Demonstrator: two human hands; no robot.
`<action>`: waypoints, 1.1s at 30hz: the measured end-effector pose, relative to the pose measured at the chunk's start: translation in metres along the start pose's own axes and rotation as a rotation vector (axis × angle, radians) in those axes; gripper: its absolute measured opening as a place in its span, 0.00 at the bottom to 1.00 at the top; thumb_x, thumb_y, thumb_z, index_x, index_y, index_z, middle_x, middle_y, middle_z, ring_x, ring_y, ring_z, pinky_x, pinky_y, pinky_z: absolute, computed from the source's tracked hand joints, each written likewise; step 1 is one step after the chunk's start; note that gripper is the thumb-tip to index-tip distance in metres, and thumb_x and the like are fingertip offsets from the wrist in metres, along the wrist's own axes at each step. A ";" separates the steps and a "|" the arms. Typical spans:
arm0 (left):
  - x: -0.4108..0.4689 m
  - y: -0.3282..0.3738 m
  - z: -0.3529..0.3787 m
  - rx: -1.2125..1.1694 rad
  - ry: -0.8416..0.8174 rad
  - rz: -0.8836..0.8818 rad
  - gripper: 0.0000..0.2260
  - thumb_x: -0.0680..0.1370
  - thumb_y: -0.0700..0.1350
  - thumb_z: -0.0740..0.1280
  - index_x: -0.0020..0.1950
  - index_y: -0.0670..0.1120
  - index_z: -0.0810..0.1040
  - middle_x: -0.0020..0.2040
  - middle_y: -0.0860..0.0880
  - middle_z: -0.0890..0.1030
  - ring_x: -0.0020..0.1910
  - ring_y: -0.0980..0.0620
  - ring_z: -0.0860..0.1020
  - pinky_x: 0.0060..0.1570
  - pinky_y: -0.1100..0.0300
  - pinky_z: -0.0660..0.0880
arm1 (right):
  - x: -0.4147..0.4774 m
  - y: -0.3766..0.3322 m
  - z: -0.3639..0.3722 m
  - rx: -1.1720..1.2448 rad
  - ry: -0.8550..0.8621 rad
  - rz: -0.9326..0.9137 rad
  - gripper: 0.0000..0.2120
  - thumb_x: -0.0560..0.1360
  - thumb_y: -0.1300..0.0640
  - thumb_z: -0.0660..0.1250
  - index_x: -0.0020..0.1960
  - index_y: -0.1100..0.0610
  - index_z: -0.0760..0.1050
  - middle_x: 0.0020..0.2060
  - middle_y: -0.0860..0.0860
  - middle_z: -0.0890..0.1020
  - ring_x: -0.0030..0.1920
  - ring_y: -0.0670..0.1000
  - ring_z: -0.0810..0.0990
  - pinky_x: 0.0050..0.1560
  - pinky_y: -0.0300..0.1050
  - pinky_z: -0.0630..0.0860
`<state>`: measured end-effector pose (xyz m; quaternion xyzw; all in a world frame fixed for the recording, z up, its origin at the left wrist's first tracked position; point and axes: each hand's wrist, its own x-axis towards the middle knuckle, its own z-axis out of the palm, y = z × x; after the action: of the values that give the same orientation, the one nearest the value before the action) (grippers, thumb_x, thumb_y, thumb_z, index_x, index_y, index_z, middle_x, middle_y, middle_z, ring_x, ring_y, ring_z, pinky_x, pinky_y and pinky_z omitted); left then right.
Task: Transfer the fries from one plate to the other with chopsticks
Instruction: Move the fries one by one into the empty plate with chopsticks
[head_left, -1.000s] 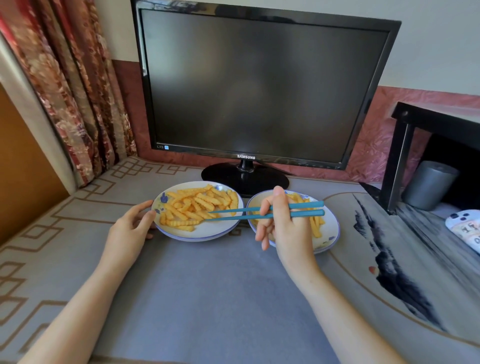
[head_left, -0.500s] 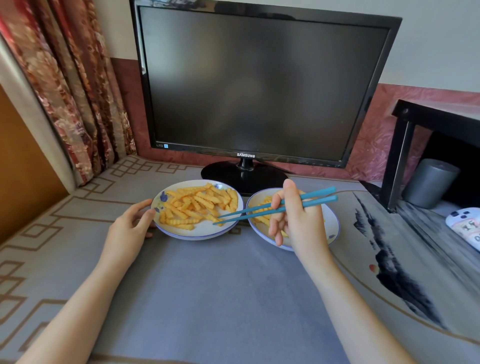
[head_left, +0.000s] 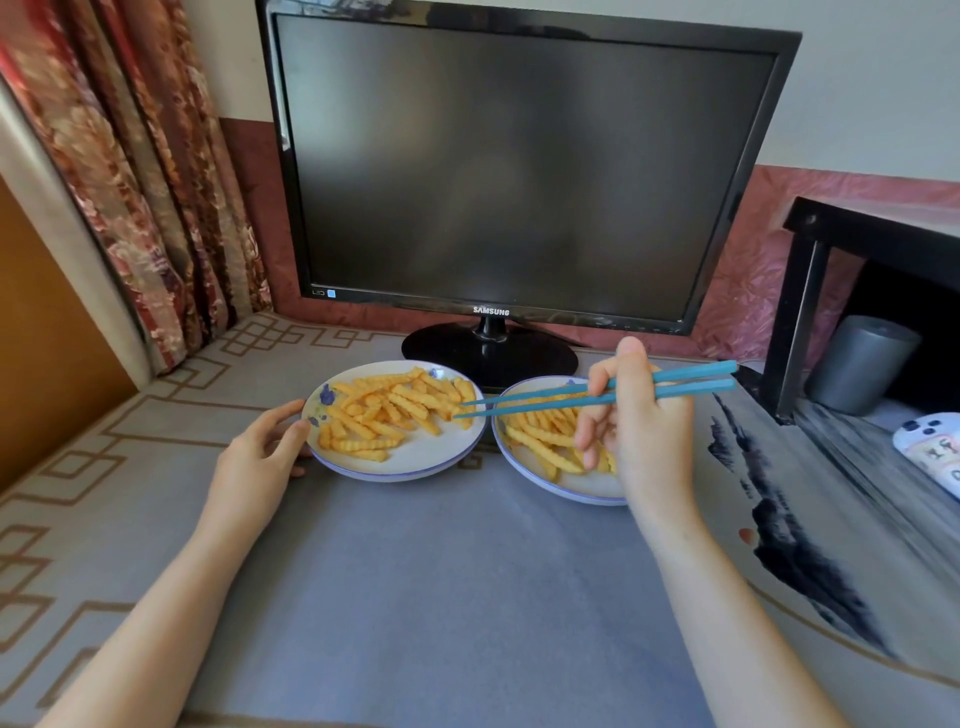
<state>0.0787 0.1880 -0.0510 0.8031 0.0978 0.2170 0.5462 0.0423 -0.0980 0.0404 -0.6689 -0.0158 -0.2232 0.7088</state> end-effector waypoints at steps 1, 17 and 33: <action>0.000 -0.001 0.000 0.001 -0.001 0.001 0.13 0.81 0.43 0.60 0.65 0.46 0.75 0.48 0.48 0.82 0.41 0.60 0.78 0.31 0.77 0.72 | 0.002 -0.003 -0.005 -0.007 0.027 -0.029 0.22 0.82 0.50 0.54 0.32 0.57 0.70 0.18 0.58 0.71 0.17 0.54 0.65 0.20 0.35 0.61; 0.000 0.001 0.000 -0.003 -0.013 -0.006 0.13 0.81 0.44 0.60 0.65 0.47 0.75 0.46 0.48 0.82 0.38 0.56 0.78 0.32 0.76 0.72 | 0.031 -0.019 -0.067 -0.131 0.290 -0.113 0.18 0.78 0.54 0.54 0.31 0.56 0.68 0.15 0.51 0.68 0.15 0.52 0.63 0.18 0.35 0.58; -0.003 0.006 -0.001 0.034 -0.004 -0.004 0.14 0.81 0.44 0.60 0.65 0.47 0.75 0.46 0.48 0.82 0.37 0.56 0.77 0.30 0.78 0.70 | 0.022 -0.029 -0.055 -0.019 0.199 -0.082 0.18 0.78 0.55 0.55 0.31 0.56 0.70 0.16 0.55 0.68 0.15 0.50 0.59 0.18 0.34 0.55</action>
<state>0.0753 0.1852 -0.0464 0.8125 0.1020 0.2126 0.5331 0.0369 -0.1575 0.0693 -0.6487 0.0296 -0.3176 0.6910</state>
